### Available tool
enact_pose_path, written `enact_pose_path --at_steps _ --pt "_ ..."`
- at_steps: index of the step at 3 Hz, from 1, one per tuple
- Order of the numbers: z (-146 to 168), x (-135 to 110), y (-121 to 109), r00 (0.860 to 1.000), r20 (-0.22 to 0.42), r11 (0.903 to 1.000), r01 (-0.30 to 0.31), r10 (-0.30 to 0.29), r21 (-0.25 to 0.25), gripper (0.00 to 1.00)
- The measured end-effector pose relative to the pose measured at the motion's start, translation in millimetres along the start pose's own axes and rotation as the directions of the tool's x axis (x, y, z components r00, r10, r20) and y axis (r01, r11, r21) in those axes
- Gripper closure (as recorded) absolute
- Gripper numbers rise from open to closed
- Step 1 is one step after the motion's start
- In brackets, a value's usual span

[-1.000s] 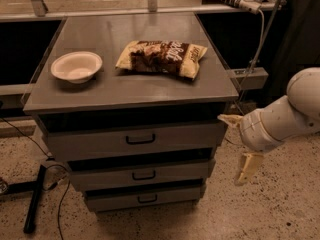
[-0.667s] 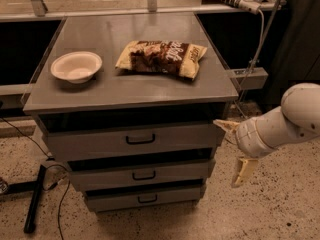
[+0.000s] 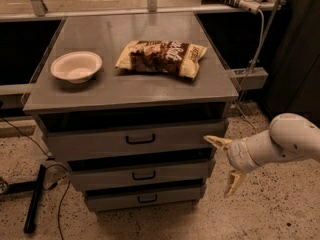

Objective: Open middle drawer

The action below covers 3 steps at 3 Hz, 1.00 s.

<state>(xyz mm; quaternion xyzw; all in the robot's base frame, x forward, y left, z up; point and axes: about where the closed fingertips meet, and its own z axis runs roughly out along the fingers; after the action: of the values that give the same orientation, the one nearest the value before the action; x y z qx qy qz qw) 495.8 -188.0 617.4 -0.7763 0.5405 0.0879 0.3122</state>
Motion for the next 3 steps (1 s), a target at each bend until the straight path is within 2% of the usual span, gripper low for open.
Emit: enact_pose_path --at_steps 1,2,3 --pt "0.7 -0.1 0.0 1.000 -0.001 1.0000 -0.001 0.001 -0.002 0.00" --pt "22.6 1.8 8.0 0.997 0.004 0.9961 -0.082 0.082 -0.032 0.00" --pt "58.6 -3.9 20.8 0.974 0.024 0.9718 -0.221 0.224 -0.082 0.00"
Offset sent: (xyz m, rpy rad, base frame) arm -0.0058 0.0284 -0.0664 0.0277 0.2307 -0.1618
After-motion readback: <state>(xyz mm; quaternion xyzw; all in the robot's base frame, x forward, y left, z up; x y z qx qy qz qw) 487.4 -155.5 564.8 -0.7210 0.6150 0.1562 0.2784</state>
